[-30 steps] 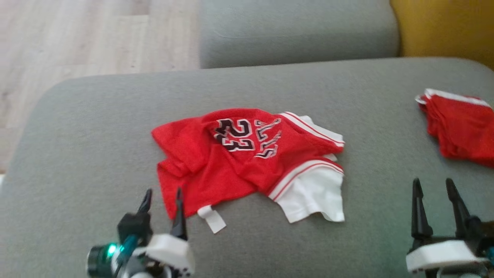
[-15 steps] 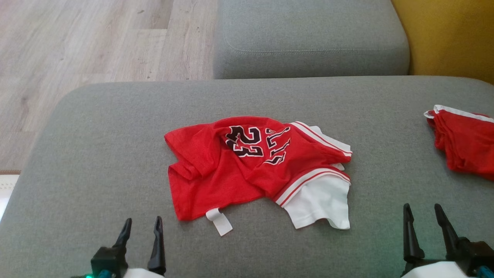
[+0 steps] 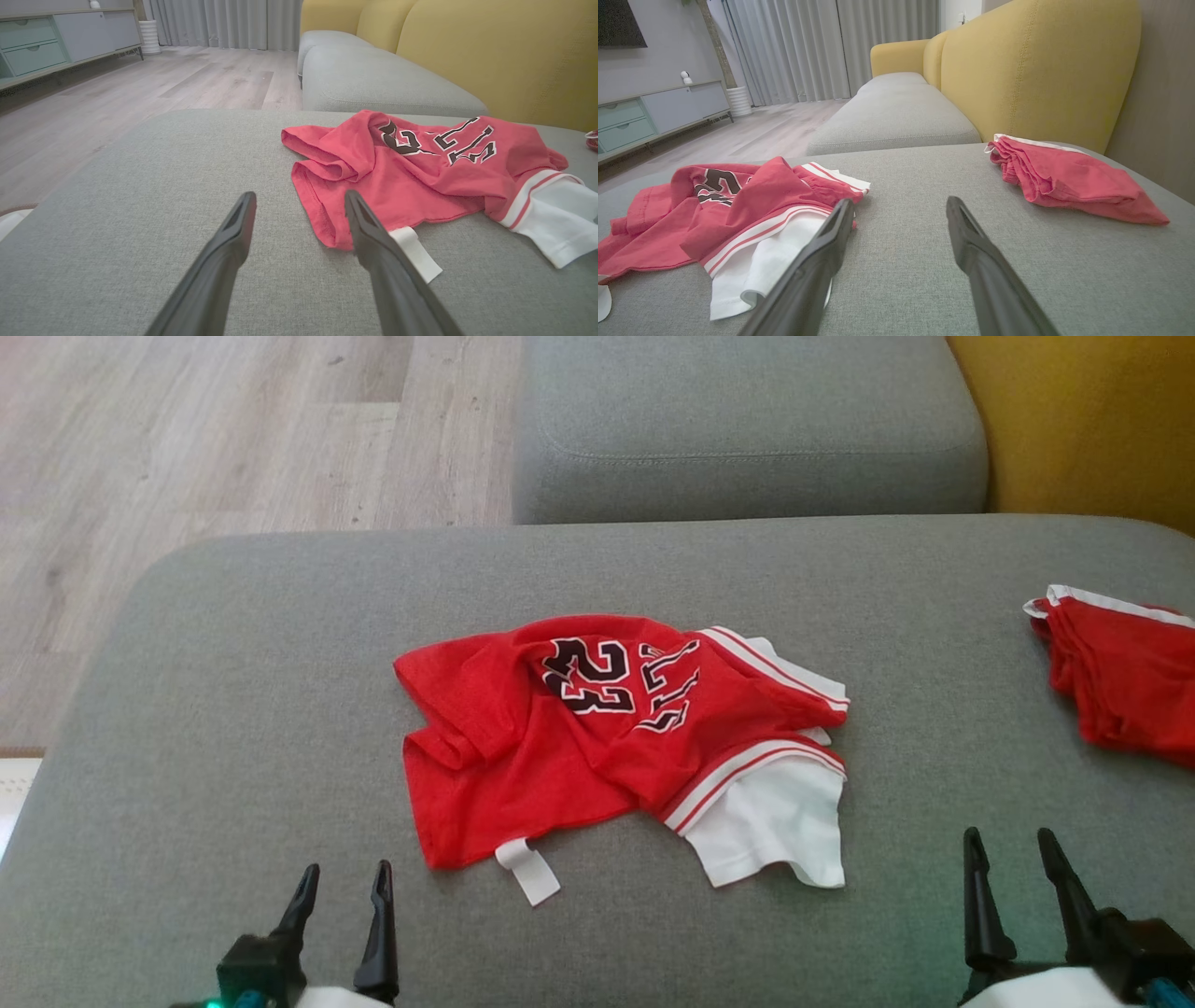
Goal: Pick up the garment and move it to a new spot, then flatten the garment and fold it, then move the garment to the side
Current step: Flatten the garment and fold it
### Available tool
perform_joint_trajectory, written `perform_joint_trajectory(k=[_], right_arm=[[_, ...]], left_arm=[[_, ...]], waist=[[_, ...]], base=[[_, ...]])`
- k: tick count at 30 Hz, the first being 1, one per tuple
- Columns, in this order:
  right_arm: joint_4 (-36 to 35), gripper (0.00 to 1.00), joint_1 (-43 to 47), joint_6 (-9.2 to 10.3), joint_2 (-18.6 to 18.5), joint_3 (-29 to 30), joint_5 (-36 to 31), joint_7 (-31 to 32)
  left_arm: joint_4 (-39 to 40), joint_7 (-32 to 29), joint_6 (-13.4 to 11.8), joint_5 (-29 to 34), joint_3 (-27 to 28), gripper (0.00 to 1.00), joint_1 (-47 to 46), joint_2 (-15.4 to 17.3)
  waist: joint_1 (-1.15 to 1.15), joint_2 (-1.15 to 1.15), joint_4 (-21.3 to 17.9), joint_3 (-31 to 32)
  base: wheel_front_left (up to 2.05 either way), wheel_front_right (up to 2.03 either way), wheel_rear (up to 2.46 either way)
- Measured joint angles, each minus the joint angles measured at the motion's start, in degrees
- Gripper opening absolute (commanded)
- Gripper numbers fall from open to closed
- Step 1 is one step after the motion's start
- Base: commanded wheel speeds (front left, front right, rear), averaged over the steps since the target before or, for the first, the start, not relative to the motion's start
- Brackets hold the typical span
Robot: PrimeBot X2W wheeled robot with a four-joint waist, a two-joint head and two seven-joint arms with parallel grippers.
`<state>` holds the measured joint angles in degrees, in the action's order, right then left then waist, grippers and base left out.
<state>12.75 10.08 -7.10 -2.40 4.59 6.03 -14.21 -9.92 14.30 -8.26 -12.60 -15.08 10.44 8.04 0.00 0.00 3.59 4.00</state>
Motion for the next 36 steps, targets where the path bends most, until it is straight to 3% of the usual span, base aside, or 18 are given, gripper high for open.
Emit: perform_joint_trajectory(k=[8, 11, 17, 22, 36], right_arm=[[-0.1, 1.0, -0.5, 0.0, 0.0, -1.1, 1.3, 1.4], [-0.4, 1.0, -2.9, 0.0, 0.0, -4.0, 1.5, 9.7], [-0.8, 1.0, -9.9, 0.0, 0.0, -10.3, 0.9, 28.2], [0.8, 1.0, -11.3, 0.0, -1.8, -14.3, 0.7, 36.2], [0.6, 1.0, -16.4, 0.0, -7.3, -19.2, 3.7, 42.8]], left_arm=[[-2.6, 0.0, 1.0, 1.8, 1.5, 1.0, -0.2, -2.0], [-5.9, -2.9, 0.8, 1.8, 0.9, 1.0, -2.3, -2.6], [-9.3, -15.7, 0.4, 3.1, -2.2, 1.0, -11.2, -3.2], [-11.7, -21.8, 0.8, 3.4, -3.8, 1.0, -15.6, -3.7], [-16.5, -28.4, 1.6, 1.9, -4.7, 1.0, -23.2, -4.4]], waist=[[0.0, 0.0, -0.3, -0.9], [0.0, 0.0, -0.3, -2.2], [0.0, 0.0, 0.0, -4.9], [0.0, 0.0, 0.5, -7.4], [0.0, 0.0, 0.3, -13.3]], base=[[0.0, 0.0, 0.0], [0.0, 0.0, 0.0], [0.0, 0.0, 0.0], [0.0, 0.0, 0.0], [0.0, 0.0, 0.0]])
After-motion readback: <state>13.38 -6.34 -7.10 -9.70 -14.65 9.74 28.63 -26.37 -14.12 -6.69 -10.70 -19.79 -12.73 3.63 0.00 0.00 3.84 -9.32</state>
